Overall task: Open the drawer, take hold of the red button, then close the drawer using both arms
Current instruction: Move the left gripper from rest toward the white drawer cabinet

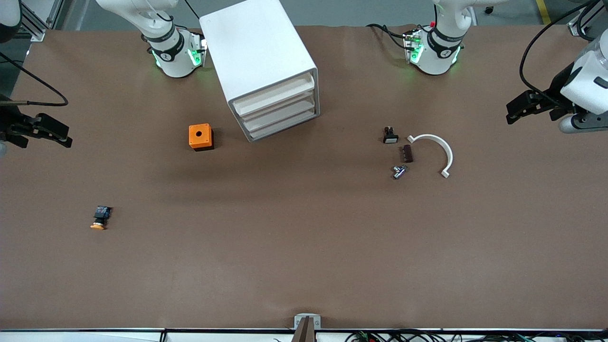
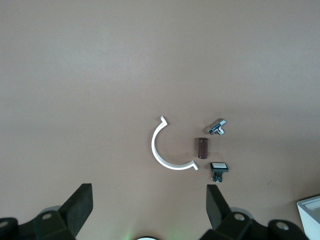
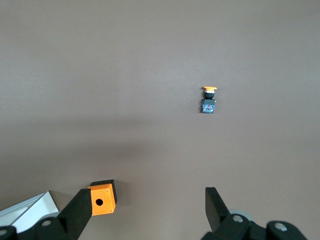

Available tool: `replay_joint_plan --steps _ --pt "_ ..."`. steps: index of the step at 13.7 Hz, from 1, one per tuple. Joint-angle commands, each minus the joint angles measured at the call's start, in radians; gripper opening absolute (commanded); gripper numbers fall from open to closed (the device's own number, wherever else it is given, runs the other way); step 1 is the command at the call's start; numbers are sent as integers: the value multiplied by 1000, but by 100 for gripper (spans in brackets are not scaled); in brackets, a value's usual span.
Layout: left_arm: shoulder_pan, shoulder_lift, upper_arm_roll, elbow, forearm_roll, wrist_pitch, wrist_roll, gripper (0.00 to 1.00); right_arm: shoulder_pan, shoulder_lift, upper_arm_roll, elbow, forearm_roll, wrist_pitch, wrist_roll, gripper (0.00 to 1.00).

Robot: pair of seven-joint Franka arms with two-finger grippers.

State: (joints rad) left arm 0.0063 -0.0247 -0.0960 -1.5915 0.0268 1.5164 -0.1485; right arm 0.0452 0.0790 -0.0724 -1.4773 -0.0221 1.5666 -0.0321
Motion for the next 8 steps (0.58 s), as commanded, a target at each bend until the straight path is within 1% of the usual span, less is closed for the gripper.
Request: replay_joint_plan --steps 1,4,6,8 --pt "11 -9 -4 8 4 -22 21 100 -7 8 5 22 1 -13 -11 100" --pt "11 12 -4 39 5 -24 20 100 -7 8 5 22 1 -13 -11 100" --pt "12 77 -4 94 21 -24 21 100 -7 8 5 22 1 -13 -11 100" --pt "14 135 -4 108 12 -24 21 100 -5 8 5 22 1 -14 -11 100"
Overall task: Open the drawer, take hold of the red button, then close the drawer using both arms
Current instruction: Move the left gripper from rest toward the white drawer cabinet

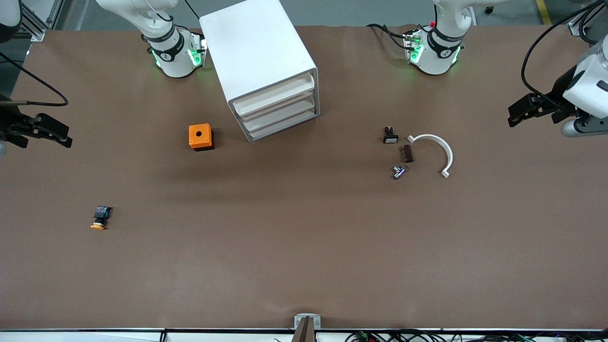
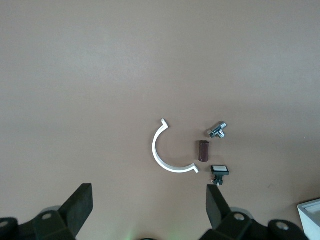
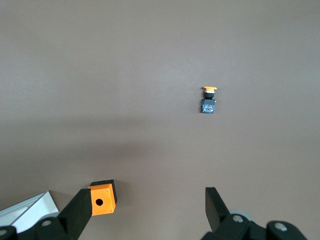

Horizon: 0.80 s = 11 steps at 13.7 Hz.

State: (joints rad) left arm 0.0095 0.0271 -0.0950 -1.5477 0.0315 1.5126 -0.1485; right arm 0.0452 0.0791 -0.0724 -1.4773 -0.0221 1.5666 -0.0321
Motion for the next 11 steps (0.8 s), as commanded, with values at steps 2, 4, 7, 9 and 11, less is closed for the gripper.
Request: replay_joint_plan --steps 2,4,7,9,11 --pt "10 163 -5 90 -2 -14 11 100 -2 8 5 22 2 -13 -11 100" --pt "0 249 -6 127 -7 -5 -6 100 1 13 8 22 2 -13 -5 100" --pt "-13 358 -17 136 -7 4 -224 100 1 16 11 22 11 -7 6 100" --pt "-48 408 -17 136 -5 8 -391 100 2 19 11 22 13 -5 6 100" --pt "-81 467 -19 136 -2 8 -566 100 11 24 13 22 13 -5 8 100"
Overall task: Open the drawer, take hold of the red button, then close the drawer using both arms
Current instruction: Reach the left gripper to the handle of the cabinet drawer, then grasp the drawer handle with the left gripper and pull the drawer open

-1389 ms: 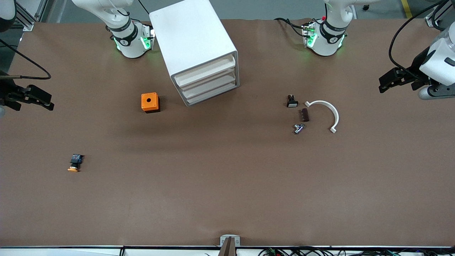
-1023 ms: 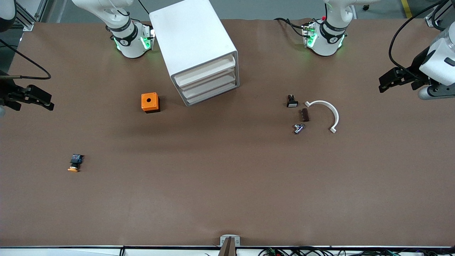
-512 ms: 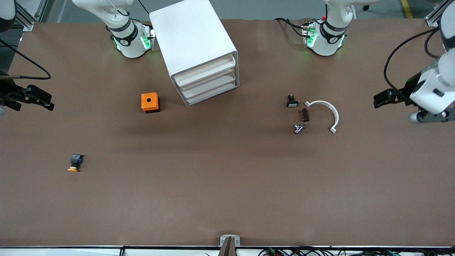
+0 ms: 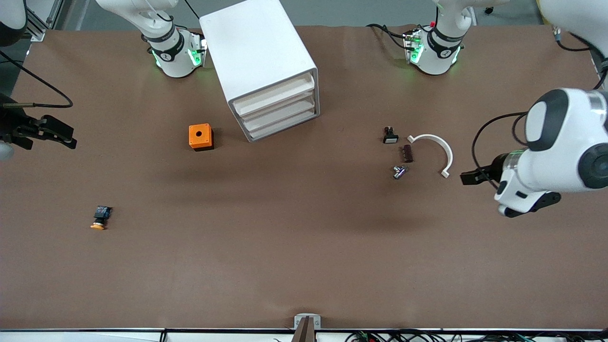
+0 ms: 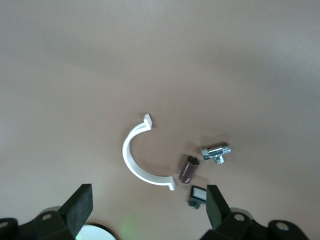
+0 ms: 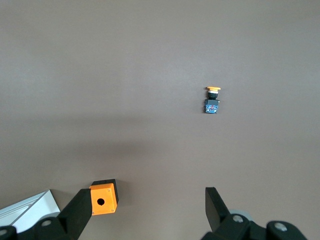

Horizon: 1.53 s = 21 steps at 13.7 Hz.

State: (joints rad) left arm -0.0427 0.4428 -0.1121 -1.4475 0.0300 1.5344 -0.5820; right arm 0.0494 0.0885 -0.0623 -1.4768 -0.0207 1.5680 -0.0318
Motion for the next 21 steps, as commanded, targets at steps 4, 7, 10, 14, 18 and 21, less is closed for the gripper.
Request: replay_joint_plan --steps 4,7,10,14,18,21 --pt "-153 163 -1 36 -39 -2 -544 100 24 20 2 21 8 -5 61 100" --pt "-213 209 -1 36 -206 15 -848 100 36 25 2 21 7 -2 99 100" --pt "-255 229 -1 30 -465 10 -1040 100 40 30 2 23 7 3 99 100" --pt "-341 298 -1 29 -680 9 -1407 100 41 33 2 23 5 7 101 100" --pt "-387 361 -1 30 -858 7 -1643 86 41 33 2 23 4 9 101 100" --pt "-431 396 -1 30 -940 7 -1678 75 41 33 1 24 4 18 101 100"
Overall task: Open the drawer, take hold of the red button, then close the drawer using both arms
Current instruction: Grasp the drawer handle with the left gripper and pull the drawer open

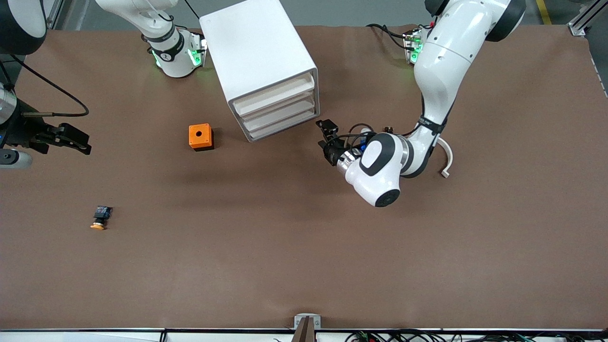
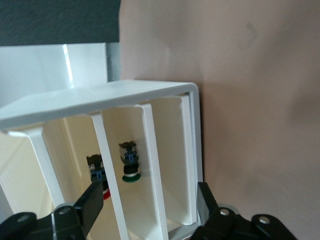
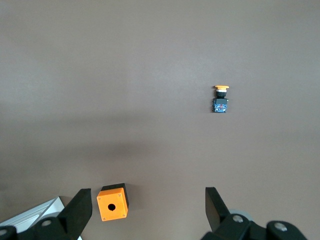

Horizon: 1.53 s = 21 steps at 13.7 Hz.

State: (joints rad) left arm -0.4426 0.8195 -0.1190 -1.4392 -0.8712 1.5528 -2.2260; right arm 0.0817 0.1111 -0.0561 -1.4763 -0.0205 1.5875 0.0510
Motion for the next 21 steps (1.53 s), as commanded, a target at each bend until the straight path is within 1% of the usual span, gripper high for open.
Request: replay_joint_plan --steps 1,2,3,5,10,11,12,13,14,15,16,17,18,20,21 --pt "-44 23 6 22 -49 -11 -43 69 9 12 -5 24 4 -1 18 100" --pt "-50 30 6 22 -72 -11 -52 61 9 12 -4 24 5 -1 30 100" --pt "-56 35 6 22 -112 -11 -61 56 10 18 -4 25 5 -1 59 100" --pt "-85 41 6 22 -155 -11 -66 56 29 35 -4 45 4 -1 117 100" --pt "-157 44 6 22 -193 -17 -81 56 67 67 -4 73 4 20 260 100" --pt "-172 46 6 22 -193 -17 -87 52 78 71 -4 73 2 26 283 100" --pt "-191 49 6 22 -195 -17 -86 47 87 78 -4 73 2 32 309 100" --pt "-197 49 6 19 -195 -17 -87 46 95 82 -4 73 2 40 337 100" --pt "-202 49 6 19 -195 -17 -90 43 104 87 -4 73 1 51 366 100" --pt "-203 49 6 17 -195 -17 -90 31 115 93 -4 73 -1 57 392 100" --pt "-209 50 6 17 -195 -17 -89 23 122 94 -4 73 -2 66 409 100" --pt "-209 53 6 19 -195 -17 -89 23 124 94 -4 73 -4 69 414 100" --pt "-209 55 6 19 -195 -17 -89 20 125 99 -4 73 -3 69 414 100" --pt "-205 56 7 20 -189 -17 -84 0 125 99 -4 71 1 69 415 100" --pt "-197 56 9 20 -184 -17 -84 0 132 101 -4 71 1 69 415 100"
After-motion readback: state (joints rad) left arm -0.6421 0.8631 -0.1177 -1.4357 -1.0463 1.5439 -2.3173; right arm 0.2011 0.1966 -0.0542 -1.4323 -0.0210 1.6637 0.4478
